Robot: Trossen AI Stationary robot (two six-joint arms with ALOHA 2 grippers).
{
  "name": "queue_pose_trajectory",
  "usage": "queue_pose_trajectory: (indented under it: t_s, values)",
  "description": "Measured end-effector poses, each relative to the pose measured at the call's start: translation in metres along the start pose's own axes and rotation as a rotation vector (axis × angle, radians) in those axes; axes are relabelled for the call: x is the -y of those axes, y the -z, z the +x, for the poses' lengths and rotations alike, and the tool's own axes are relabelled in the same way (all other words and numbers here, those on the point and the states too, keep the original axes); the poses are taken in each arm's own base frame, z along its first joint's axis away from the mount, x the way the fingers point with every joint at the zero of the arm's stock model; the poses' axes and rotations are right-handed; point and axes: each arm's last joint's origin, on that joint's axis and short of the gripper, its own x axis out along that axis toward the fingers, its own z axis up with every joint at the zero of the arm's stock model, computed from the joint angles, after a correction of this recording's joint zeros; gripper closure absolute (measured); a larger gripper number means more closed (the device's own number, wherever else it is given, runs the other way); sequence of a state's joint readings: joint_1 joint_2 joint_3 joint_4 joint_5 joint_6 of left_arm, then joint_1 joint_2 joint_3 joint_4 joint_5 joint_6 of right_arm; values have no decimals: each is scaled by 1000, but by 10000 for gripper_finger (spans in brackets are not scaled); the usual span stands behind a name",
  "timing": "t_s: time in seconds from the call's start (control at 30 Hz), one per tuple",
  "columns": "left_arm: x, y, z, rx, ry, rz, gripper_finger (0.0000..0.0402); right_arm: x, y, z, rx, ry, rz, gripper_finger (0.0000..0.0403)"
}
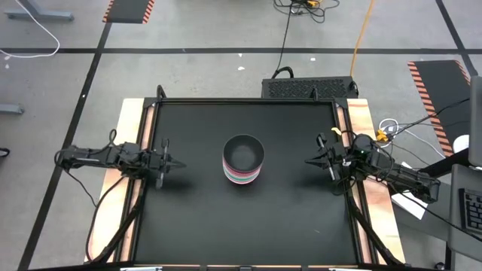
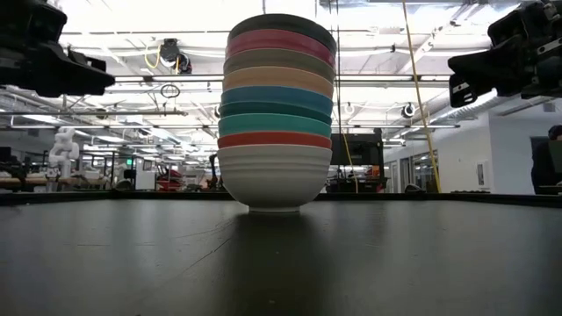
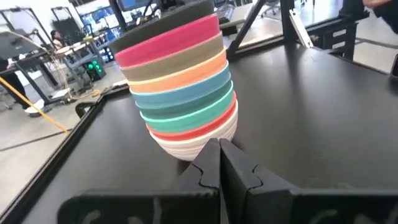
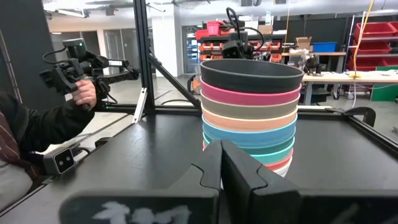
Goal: Nest bowls inside each other
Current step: Return to Home Position
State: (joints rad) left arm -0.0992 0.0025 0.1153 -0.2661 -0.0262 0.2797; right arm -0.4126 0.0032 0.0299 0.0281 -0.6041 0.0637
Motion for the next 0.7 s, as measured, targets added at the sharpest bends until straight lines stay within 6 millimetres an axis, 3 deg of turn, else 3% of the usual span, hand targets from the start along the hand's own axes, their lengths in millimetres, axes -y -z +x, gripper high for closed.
queue_pose_trajectory:
  t_s: [0.43, 0.7]
  values:
    - [-3, 0, 0, -3, -68, -11, 386, 0, -2, 0, 16, 0, -1, 403]
    - [-3, 0, 0, -1, -73, -51, 399, 0, -3, 0, 28, 0, 10, 403]
